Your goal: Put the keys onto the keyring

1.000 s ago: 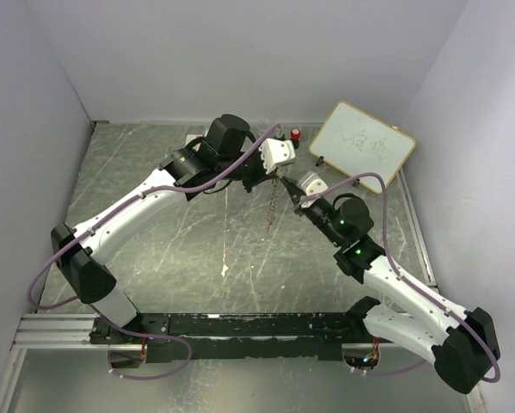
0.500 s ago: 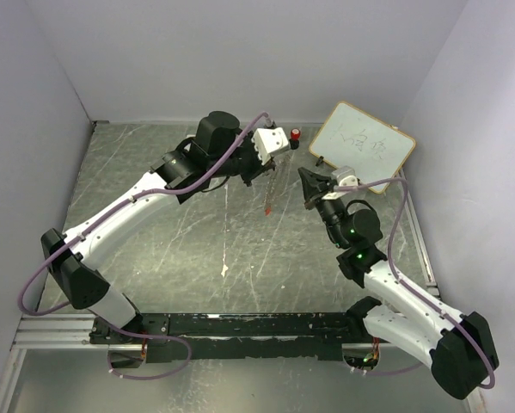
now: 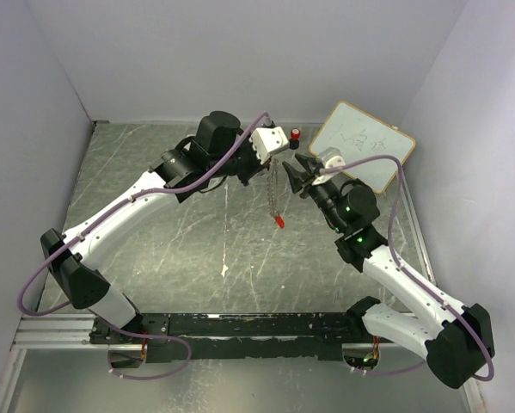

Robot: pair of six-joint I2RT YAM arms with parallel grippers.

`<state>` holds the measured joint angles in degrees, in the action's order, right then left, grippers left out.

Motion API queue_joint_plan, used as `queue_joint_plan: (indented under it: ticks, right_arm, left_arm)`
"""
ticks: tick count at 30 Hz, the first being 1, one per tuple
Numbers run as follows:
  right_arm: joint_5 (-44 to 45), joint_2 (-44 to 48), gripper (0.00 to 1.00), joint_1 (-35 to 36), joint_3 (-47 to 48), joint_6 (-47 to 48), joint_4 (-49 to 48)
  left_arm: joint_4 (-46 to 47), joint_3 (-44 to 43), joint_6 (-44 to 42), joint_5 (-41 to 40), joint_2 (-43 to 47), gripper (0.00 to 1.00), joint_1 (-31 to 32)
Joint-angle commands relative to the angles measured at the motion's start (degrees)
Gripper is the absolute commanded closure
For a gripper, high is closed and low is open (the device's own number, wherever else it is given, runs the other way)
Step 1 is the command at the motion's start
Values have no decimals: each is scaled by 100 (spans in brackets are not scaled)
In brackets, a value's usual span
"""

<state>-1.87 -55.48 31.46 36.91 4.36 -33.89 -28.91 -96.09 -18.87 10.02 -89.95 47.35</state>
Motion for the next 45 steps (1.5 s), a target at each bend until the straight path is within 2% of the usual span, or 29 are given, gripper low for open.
queue_joint_plan:
  ticks: [1,5,12,38,41,43,45]
  right_arm:
    - [-958,-192,60,21,678,1173,1504]
    - [-1172,-251,60,46,870,1644,2106]
    - [-1420,-107,59,80,762,2041,2110]
    - [-1717,-618,61,197,1152,2227,2369]
    - [-1692,-681,67,215,1198,2231,2369]
    - [-1673,-721,77,220,1233,2222,2389]
    - [-1639,-758,79,228,1270,2208,2410]
  left_arm:
    - [-153,-428,-82,-225,-60,93,-13]
    - [-308,-517,-132,-236,-130,93,-12]
    - [-369,-551,-175,-125,-154,93,-21]
    - [-800,-656,-552,393,-333,93,-12]
    - [-835,-654,-578,446,-347,93,-10]
    - [-852,-648,-593,484,-348,93,-11]
    - [-869,-654,-608,510,-361,93,-15]
